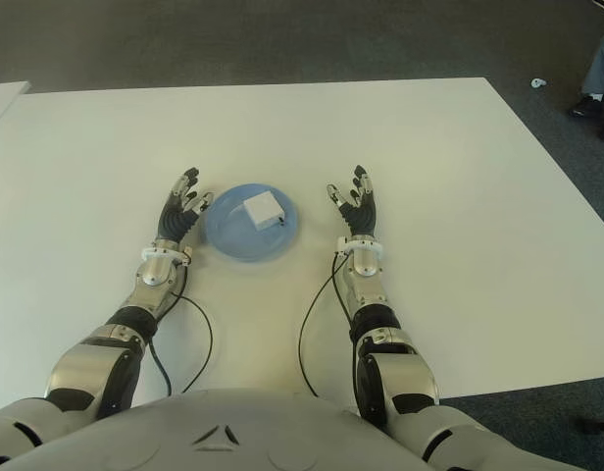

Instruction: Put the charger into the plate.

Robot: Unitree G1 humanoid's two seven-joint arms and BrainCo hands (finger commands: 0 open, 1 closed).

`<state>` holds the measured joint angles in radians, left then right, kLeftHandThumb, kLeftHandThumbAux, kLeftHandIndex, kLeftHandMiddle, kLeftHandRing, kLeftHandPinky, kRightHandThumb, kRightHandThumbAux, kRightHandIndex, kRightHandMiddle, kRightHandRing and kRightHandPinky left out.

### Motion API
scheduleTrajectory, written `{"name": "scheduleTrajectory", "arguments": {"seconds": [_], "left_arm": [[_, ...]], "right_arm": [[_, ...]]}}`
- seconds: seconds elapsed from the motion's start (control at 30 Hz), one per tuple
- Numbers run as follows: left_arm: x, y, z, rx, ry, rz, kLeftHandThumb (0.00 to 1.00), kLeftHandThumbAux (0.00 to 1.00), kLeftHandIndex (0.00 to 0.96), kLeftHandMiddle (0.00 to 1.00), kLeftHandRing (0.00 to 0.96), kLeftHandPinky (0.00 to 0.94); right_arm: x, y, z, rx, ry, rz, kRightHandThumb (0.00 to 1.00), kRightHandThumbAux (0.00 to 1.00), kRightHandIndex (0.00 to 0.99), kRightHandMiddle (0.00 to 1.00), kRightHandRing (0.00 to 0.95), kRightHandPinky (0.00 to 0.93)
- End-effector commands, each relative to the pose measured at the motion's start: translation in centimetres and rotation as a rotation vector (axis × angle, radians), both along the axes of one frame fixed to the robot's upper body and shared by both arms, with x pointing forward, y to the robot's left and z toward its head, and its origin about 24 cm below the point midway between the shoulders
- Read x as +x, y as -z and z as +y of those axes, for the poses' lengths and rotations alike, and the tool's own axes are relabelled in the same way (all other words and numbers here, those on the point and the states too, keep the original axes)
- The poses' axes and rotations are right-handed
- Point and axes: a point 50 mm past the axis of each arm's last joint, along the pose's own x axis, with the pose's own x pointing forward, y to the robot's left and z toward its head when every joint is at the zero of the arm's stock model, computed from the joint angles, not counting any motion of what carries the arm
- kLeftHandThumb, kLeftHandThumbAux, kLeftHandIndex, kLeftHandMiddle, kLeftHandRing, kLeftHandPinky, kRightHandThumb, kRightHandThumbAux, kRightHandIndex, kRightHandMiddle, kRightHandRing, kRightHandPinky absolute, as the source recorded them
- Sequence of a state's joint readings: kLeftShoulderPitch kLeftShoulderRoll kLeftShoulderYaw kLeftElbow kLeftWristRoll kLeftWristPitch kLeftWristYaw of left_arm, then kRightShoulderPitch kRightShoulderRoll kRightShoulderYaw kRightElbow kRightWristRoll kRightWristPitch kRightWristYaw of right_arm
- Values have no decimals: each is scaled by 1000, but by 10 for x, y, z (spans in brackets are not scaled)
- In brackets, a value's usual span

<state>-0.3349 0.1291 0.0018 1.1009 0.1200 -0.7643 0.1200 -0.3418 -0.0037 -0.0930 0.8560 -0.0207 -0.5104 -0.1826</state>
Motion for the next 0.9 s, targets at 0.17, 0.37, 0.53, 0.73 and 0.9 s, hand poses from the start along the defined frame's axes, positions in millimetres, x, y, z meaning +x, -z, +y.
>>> {"name": "scheduleTrajectory", "arguments": {"seconds": [0.17,0.37,0.53,0.73,0.9], "left_arm": [[-32,37,-13,-42,11,182,0,562,1,41,21,1],[-29,34,-15,-44,19,167,0,569,0,36,17,0],[-27,33,-17,-53,24,162,0,579,0,32,12,0],[-25,33,-19,-81,20,170,0,591,0,17,1,0],[-23,32,-20,-96,9,165,0,588,0,9,0,0]], "right_arm": [[-24,28,8,33,0,132,140,682,25,6,0,2],[-29,32,8,37,-5,160,111,692,7,0,0,0],[-28,36,5,26,-12,187,94,713,1,0,0,0],[-30,41,4,10,-24,210,86,726,0,0,0,0],[-33,46,3,-5,-33,222,91,721,0,0,0,0]]}}
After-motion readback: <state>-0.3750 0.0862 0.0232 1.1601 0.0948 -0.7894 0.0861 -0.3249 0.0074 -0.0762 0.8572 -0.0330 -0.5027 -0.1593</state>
